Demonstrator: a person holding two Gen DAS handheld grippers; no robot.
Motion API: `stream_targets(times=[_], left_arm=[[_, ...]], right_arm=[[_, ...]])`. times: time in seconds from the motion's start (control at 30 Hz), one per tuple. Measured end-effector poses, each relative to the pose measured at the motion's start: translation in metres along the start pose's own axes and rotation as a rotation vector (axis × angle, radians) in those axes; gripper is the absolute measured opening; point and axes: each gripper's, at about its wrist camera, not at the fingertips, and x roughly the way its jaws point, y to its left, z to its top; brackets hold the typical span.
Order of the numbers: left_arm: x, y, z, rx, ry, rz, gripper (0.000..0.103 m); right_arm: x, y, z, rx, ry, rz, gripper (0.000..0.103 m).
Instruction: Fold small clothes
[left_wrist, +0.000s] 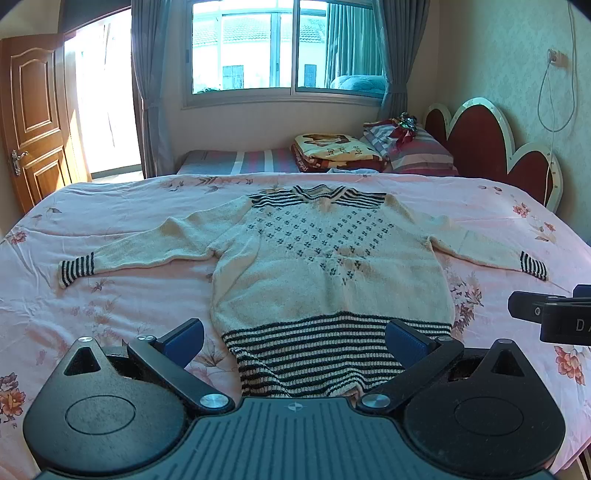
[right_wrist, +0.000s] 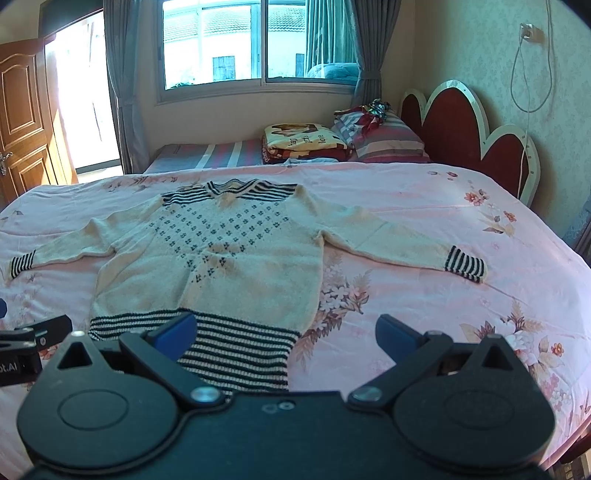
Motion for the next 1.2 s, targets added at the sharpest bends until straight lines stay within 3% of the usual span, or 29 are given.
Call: stream_targets(times=[0.63,0.77,1.2], left_arm=[[-0.001,-0.001,-0.010,0.046,-0.049,0.029,0.103],[-0.003,-0.005,-0.013,0.101,-0.097,0.075,0.103],[0.001,-0.006,-0.012,0.057,-0.069,0.053,0.103]], right_arm=[[-0.003,-0.004,-0.006,0.006,0.001,-0.004,0.102],[-0.002,-0.005,-0.007,0.011,0.006,-0.001,0.102],[0.005,-0.005,-0.008,0.003,0.013,0.002,0.102]])
